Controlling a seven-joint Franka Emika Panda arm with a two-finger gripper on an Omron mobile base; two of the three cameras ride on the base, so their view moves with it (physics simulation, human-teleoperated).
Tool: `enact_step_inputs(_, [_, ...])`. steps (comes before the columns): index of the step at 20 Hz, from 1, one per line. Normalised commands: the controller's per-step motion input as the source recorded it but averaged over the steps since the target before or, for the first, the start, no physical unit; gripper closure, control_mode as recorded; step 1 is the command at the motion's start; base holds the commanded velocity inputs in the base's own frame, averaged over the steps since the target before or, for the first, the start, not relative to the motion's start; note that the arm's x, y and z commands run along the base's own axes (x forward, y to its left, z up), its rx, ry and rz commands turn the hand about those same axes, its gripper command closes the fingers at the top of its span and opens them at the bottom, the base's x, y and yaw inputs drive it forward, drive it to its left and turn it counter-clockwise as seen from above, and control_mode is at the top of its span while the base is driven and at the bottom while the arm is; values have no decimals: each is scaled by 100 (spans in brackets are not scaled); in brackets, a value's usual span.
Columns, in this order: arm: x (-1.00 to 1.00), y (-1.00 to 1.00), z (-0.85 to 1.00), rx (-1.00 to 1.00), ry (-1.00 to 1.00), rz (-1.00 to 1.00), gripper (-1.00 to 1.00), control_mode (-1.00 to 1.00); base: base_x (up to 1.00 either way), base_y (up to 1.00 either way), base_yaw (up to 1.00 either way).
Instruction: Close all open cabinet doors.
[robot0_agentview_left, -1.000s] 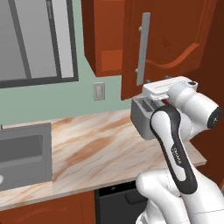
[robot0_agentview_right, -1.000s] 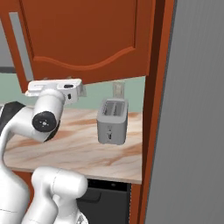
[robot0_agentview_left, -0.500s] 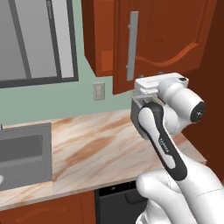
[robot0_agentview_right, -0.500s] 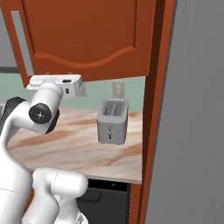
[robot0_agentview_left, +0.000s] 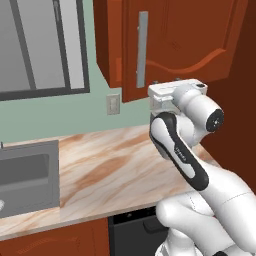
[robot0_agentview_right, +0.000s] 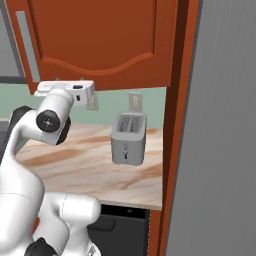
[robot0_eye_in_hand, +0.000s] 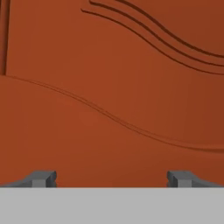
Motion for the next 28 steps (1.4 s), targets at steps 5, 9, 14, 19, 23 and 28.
enact_step_inputs(5, [23,4,0,0,6,-2,-100,-100,0,0,0])
enact_step_inputs(9, [25,4,0,0,7,-2,-100,-100,0,0,0])
enact_step_inputs(14, [26,1,0,0,5,-2,-100,-100,0,0,0])
enact_step_inputs(19, [25,0,0,0,5,-1,-100,-100,0,0,0])
enact_step_inputs(23, [23,0,0,0,6,-1,-100,-100,0,0,0])
enact_step_inputs(28, [26,0,0,0,3,-1,-100,-100,0,0,0])
